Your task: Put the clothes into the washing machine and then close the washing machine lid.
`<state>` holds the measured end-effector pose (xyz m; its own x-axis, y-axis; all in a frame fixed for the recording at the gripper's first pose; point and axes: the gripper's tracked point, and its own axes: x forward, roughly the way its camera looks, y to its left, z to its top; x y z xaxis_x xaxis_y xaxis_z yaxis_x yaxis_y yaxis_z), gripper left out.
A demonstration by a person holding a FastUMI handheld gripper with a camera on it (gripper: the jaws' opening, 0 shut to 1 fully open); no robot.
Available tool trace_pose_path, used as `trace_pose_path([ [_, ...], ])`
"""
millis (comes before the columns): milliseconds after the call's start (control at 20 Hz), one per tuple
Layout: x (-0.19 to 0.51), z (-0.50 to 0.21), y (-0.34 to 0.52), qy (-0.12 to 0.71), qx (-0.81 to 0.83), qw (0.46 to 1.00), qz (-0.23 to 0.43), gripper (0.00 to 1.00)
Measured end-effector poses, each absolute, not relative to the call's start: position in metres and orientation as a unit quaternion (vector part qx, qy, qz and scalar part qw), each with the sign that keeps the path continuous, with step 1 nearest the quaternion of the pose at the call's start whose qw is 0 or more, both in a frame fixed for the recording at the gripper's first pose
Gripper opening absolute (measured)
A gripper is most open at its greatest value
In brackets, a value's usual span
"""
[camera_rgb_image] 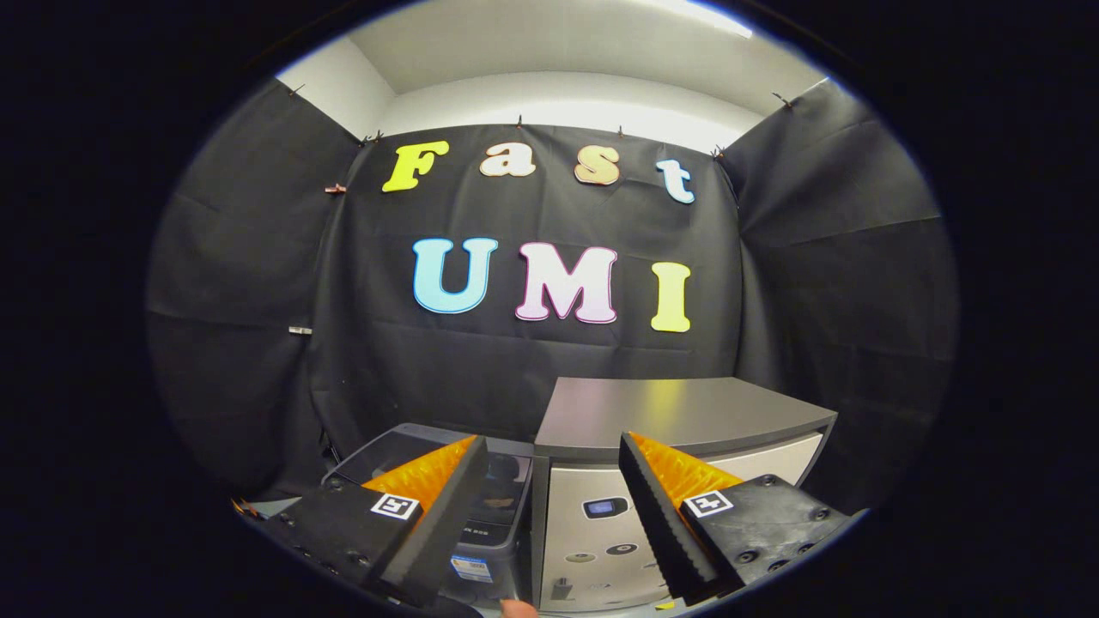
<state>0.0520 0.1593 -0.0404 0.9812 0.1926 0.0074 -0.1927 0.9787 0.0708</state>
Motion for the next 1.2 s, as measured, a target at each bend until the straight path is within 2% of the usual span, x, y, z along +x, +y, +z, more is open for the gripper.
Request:
trace_pose_path([
  [1200,0.055,-0.044,0.158,0.001,0.051,0.994,0.095,0.96],
])
